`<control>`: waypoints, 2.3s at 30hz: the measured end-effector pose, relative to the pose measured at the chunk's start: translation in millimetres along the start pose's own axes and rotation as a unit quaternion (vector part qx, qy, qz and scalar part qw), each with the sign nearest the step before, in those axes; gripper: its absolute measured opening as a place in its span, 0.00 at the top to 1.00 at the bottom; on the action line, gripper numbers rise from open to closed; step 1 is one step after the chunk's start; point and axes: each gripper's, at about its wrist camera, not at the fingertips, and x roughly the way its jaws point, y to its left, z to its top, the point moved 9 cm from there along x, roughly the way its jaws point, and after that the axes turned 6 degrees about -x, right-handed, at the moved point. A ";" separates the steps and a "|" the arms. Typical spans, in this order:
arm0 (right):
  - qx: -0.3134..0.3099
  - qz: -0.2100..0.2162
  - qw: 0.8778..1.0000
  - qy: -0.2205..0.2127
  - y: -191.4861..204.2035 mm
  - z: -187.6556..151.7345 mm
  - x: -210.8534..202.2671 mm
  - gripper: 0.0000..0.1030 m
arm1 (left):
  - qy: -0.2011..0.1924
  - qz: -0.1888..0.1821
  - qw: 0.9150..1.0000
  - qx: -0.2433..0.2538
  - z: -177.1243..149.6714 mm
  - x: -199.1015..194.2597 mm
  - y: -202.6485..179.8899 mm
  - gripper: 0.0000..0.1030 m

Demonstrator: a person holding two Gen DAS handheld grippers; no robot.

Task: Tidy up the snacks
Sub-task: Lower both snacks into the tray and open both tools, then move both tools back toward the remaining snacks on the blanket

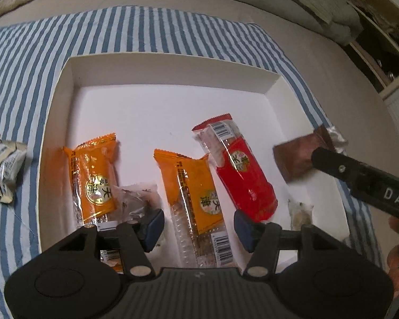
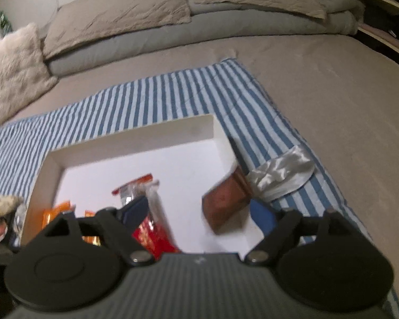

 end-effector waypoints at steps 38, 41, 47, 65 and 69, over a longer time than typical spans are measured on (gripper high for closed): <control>-0.027 -0.006 1.000 -0.003 6.2 -24.2 -68.2 0.00 | -0.073 0.040 0.996 0.041 -13.9 -75.9 18.0 0.00; -0.028 -0.005 1.000 -0.003 7.0 -24.4 -71.3 0.00 | -0.078 0.044 0.995 0.036 -12.0 -82.4 25.3 0.00; -0.029 -0.007 1.000 -0.006 8.1 -25.8 -77.7 0.00 | -0.089 0.053 0.994 0.029 -8.6 -93.8 41.8 0.00; -0.037 0.016 0.999 -0.011 43.3 -21.4 -75.8 0.00 | -0.115 0.081 0.990 0.000 -4.4 -135.4 108.3 0.00; -0.048 0.033 0.998 -0.013 66.0 -17.4 -75.3 0.00 | -0.123 0.090 0.988 -0.016 -2.4 -147.6 132.4 0.00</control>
